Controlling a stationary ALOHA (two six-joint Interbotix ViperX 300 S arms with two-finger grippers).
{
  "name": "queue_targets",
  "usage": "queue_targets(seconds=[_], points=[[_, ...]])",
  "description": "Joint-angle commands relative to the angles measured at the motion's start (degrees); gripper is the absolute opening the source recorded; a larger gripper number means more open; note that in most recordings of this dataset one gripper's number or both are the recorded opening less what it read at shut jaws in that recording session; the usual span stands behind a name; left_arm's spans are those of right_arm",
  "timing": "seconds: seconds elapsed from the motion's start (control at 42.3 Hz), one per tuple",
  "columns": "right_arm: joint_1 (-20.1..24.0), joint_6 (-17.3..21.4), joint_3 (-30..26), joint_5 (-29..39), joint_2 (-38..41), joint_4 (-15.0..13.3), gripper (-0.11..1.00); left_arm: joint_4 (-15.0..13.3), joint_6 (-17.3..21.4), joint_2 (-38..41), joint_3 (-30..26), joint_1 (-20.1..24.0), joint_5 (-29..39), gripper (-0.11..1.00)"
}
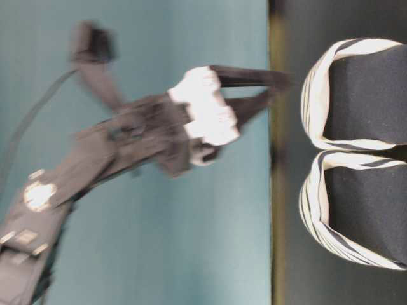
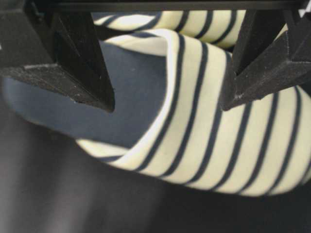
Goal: Arrange the slippers with the left arm.
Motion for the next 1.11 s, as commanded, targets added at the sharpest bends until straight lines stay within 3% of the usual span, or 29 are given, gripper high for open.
queue_targets(seconds=[0.0, 0.661, 1.086], points=[[0.18, 0.26, -0.35, -0.35, -0.09, 0.18, 0.01, 0.18, 0.44, -6.33, 1.93, -0.97, -3.25, 0.84], [0.18, 0.26, -0.18, 0.00, -2.20, 0.18, 0.01, 0.18, -0.44, -34.37, 35.24, -5.80, -39.20, 0.84], [0.18, -0.62, 1.23, 3.43, -3.96, 0.18, 0.01, 0.18, -0.53, -48.34, 47.11, -5.63, -43.59, 0.84]])
